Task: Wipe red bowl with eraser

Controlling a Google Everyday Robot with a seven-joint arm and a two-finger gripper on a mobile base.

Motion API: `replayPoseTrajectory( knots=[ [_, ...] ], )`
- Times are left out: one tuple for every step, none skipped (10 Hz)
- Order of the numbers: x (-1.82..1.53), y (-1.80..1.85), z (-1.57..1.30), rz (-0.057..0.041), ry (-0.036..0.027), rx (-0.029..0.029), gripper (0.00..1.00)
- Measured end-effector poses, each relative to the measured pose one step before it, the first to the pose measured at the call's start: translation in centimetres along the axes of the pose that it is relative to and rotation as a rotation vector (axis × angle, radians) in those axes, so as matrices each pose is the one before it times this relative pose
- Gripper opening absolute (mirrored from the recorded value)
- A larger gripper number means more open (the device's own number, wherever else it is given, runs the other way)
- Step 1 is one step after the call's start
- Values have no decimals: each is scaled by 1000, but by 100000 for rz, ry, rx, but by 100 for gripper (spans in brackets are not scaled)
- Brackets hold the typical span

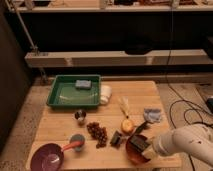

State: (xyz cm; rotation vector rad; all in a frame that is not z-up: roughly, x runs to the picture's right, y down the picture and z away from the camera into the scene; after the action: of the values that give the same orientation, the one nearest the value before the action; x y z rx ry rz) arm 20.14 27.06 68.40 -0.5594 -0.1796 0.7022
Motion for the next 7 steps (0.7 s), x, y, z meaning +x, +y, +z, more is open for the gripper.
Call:
replayPoseTrajectory(
  knots=[
    [-884, 514, -1014, -2030, -1984, 785, 0],
    [-446, 518, -554, -2012, -1366, -654, 0],
    [102, 738, -321, -938, -537, -1042, 0],
    [168, 992, -170, -986, -539, -1262, 0],
    [249, 1107, -60, -1011, -178, -1439, 0],
    [265, 1008, -127, -906, -150, -1478, 0],
    [260, 565, -141, -531, 44, -949, 0]
  ],
)
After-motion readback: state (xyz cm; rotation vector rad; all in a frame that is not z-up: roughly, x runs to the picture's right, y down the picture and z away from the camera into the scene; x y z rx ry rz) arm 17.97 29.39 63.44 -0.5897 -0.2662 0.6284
